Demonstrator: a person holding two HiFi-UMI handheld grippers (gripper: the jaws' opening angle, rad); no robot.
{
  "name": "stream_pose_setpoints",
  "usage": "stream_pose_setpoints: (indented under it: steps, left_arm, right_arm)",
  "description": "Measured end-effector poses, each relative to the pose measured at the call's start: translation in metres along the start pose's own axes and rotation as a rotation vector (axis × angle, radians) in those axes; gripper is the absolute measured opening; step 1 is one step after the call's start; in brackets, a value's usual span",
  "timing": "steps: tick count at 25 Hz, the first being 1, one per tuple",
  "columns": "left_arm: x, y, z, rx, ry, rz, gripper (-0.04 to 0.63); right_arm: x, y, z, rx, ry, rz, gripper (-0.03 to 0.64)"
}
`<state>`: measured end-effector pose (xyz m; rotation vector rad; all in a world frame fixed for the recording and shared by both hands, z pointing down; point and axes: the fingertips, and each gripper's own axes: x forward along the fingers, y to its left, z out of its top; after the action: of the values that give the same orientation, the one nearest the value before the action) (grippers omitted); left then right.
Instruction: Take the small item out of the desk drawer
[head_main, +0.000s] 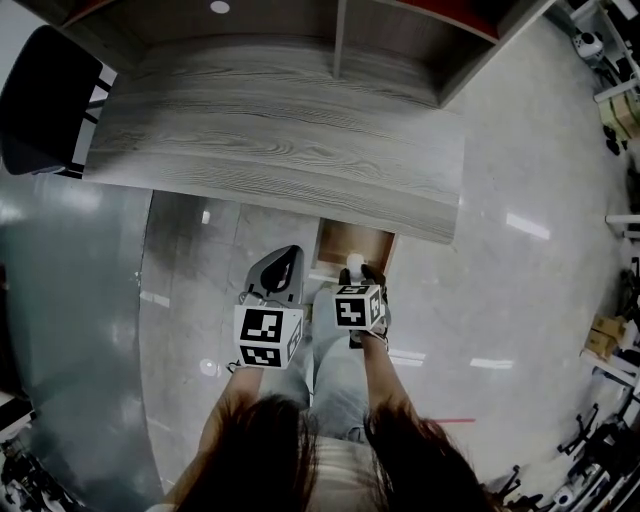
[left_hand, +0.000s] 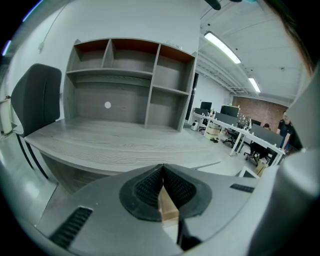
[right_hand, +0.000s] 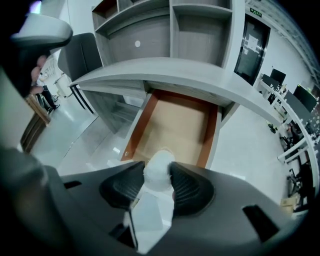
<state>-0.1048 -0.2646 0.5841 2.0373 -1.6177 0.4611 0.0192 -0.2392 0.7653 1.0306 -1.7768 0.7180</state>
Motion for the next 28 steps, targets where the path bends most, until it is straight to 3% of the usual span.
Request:
stream_pose_setpoints:
  steps: [28]
  left_arm:
    - [-0.074,-0.019,0.026,0.055,-0.073,-0.018,0.016]
  right_arm:
    - [-0.093,0.016,0.015,-0.018,-0.159,-0.041,0.178]
